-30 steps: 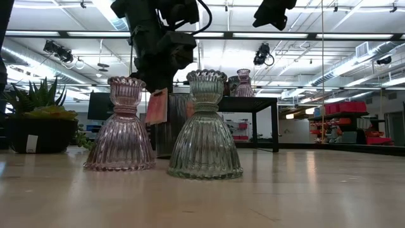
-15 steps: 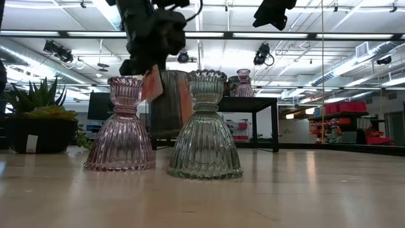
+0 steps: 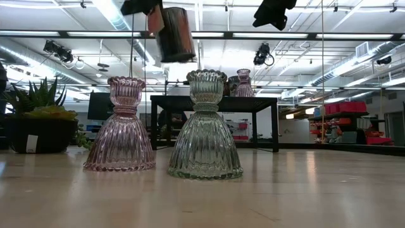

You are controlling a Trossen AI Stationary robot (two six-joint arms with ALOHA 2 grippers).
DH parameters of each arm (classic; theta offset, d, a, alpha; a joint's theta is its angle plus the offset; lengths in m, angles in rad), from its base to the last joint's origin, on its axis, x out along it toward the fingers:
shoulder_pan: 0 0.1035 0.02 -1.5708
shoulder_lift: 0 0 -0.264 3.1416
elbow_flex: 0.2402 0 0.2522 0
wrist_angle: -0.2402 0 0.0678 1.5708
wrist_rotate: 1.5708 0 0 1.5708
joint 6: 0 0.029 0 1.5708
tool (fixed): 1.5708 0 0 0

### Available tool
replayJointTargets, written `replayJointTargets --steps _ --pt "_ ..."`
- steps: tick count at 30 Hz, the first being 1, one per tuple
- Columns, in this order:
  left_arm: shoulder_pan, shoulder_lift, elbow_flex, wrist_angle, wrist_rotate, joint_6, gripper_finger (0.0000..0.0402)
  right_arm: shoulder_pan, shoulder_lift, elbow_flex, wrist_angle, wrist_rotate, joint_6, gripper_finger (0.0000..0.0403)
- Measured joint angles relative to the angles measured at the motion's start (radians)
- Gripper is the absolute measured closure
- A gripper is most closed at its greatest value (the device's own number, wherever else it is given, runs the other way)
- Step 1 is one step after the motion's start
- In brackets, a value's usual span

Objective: Pick & Place candle stick holders
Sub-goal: Put the silver scented candle on the shelf

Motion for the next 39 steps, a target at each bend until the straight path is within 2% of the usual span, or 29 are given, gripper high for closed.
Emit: replayJointTargets --steps 6,11,16,22,29,39 --pt "0.182 -0.001 0.124 -0.076 -0.033 0.102 0.0401 0.0 0.0 0.0 0.0 0.0 0.006 0.0295" --pt "0.36 0.028 0.125 -0.061 0.066 0.168 0.0401 0.0 0.0 0.0 0.001 0.0 0.009 0.0295" --pt "0.468 0.085 0.125 -0.016 0.137 0.229 0.0401 0.0 0.0 0.0 0.003 0.0 0.01 0.0295" --pt "0.534 0.158 0.124 0.051 0.215 0.274 0.0401 0.0 0.0 0.0 0.006 0.0 0.01 0.0295" --pt "0.578 0.228 0.124 0.109 0.233 0.287 0.0401 0.0 0.0 0.0 0.01 0.0 0.003 0.0295" --pt "0.605 0.247 0.124 0.209 0.253 0.275 0.0401 0.0 0.0 0.0 0.01 0.0 0.002 0.0295"
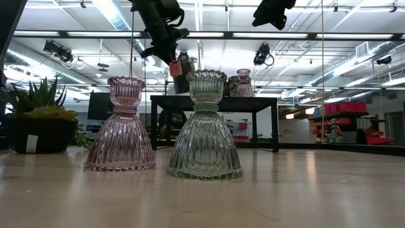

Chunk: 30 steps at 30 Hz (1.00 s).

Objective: Pick & Place candle stick holders
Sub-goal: Put the silver scented candle on the shelf

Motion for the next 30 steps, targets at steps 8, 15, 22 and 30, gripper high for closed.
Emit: replayJointTargets --steps 8,15,22,30 --pt "0.01 0.017 0.0 0.0 0.012 -0.007 0.0401 0.0 0.0 0.0 0.005 0.0 0.0 0.0295" --pt "0.014 0.049 0.0 -0.001 0.041 -0.008 0.0401 0.0 0.0 0.0 0.006 0.0 0.0 0.0295" --pt "0.017 0.051 0.0 0.006 0.025 -0.003 0.0401 0.0 0.0 0.0 0.006 0.0 -0.004 0.0295" --pt "0.02 0.074 0.001 0.0 0.034 -0.001 0.0402 0.0 0.0 0.0 0.006 0.0 -0.007 0.0295"
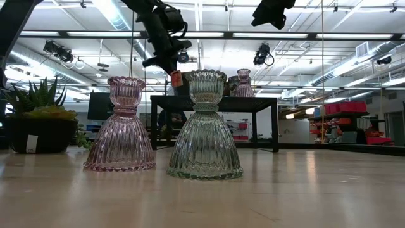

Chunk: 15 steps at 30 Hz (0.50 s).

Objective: Pick & Place candle stick holders
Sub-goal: Put the silver scented candle on the shelf

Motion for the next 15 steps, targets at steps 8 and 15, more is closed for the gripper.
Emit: replayJointTargets --steps 8,15 --pt "0.0 0.013 0.001 0.021 -0.002 0.001 0.0382 0.0 0.0 -0.022 0.01 0.0 0.002 0.0295" --pt "0.0 0.014 0.001 0.061 0.002 0.002 0.0366 0.0 0.0 -0.139 0.083 0.0 -0.003 0.0295"
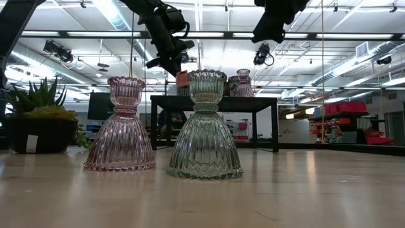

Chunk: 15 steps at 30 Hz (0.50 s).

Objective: Pick & Place candle stick holders
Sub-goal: Put the silver scented candle on the shelf, then put the pink glass candle holder on the shelf

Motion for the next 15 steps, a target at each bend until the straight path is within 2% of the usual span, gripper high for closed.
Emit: replayJointTargets --steps 15 --pt "0.001 -0.012 -0.001 0.076 -0.011 0.001 0.0319 -0.004 -0.004 0.011 0.03 0.0 -0.008 0.0295"
